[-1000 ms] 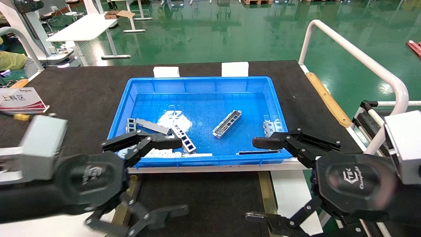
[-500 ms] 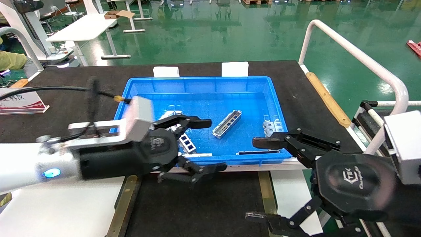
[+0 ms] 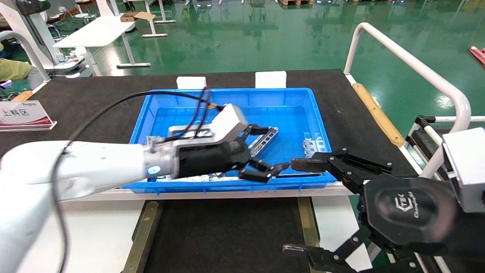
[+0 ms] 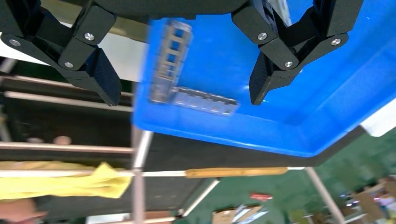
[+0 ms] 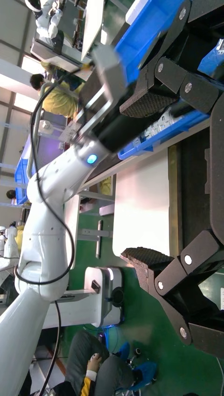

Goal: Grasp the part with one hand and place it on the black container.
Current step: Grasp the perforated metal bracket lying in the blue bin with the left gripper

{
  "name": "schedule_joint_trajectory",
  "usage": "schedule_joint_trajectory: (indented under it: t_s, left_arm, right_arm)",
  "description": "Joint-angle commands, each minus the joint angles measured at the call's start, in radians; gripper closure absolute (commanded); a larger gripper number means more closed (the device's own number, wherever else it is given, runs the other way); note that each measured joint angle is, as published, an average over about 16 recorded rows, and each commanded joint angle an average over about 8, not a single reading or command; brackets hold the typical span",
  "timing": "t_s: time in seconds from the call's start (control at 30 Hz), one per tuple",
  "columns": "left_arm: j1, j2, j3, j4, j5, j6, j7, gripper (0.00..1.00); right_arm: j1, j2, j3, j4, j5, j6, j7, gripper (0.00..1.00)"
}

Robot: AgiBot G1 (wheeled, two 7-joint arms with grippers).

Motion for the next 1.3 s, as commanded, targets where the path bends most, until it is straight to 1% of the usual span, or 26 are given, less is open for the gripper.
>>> schedule_joint_trajectory:
  t_s: [0.03, 0.2, 0.4, 0.67, 0.93, 0.97, 1.0, 1.03, 1.07, 1.1, 1.2, 1.23, 1.27, 1.3]
  left_arm:
    - [-0.02, 0.045, 0.004, 0.065, 0.019, -0.043, 0.031, 0.0]
    - [-0.061, 0.114, 0.008, 0.196, 0.02, -0.122, 0.102, 0.0]
    - [-0.075, 0.137, 0.057, 0.26, -0.02, -0.187, 0.132, 0.0]
    - [-0.068, 0.14, 0.166, 0.276, -0.082, -0.292, 0.107, 0.0]
    - [-0.062, 0.14, 0.28, 0.273, -0.139, -0.35, 0.058, 0.0]
    - [-0.061, 0.14, 0.293, 0.272, -0.146, -0.356, 0.052, 0.0]
    - [-0.061, 0.14, 0.305, 0.271, -0.154, -0.363, 0.045, 0.0]
    - [-0.061, 0.14, 0.315, 0.271, -0.163, -0.369, 0.037, 0.0]
    - [-0.061, 0.14, 0.325, 0.271, -0.172, -0.377, 0.029, 0.05]
    - [-0.061, 0.14, 0.335, 0.271, -0.181, -0.385, 0.022, 0.14]
    - [-0.062, 0.14, 0.366, 0.269, -0.205, -0.411, 0.002, 0.51]
    - [-0.063, 0.14, 0.376, 0.269, -0.214, -0.419, -0.004, 0.64]
    - [-0.064, 0.139, 0.386, 0.267, -0.22, -0.427, -0.008, 0.76]
    - [-0.064, 0.139, 0.397, 0.266, -0.226, -0.434, -0.01, 0.89]
  right_arm:
    - [0.0, 0.0, 0.0, 0.0, 0.0, 0.0, 0.0, 0.0]
    - [0.0, 0.0, 0.0, 0.0, 0.0, 0.0, 0.0, 0.0]
    - [0.0, 0.0, 0.0, 0.0, 0.0, 0.0, 0.0, 0.0]
    - [0.0, 0.0, -0.001, 0.0, 0.001, 0.0, 0.0, 0.0]
    - [0.0, 0.0, -0.001, 0.0, 0.001, 0.0, -0.001, 0.0]
    - [0.0, 0.0, -0.001, 0.0, 0.001, 0.0, -0.001, 0.04]
    - [0.0, 0.0, -0.001, 0.0, 0.001, 0.0, -0.001, 0.11]
    - [0.0, 0.0, -0.001, 0.0, 0.001, 0.001, -0.001, 0.24]
    - [0.0, 0.0, -0.001, 0.0, 0.001, 0.001, -0.001, 0.36]
    - [0.0, 0.001, -0.001, 0.0, 0.001, 0.001, -0.001, 0.49]
    - [0.0, 0.001, -0.001, 0.0, 0.001, 0.001, -0.001, 0.86]
    - [0.0, 0.001, -0.001, 0.0, 0.001, 0.001, -0.001, 0.95]
    - [0.0, 0.001, -0.001, 0.0, 0.001, 0.001, -0.001, 1.0]
    - [0.0, 0.001, -0.001, 0.0, 0.001, 0.001, -0.001, 1.0]
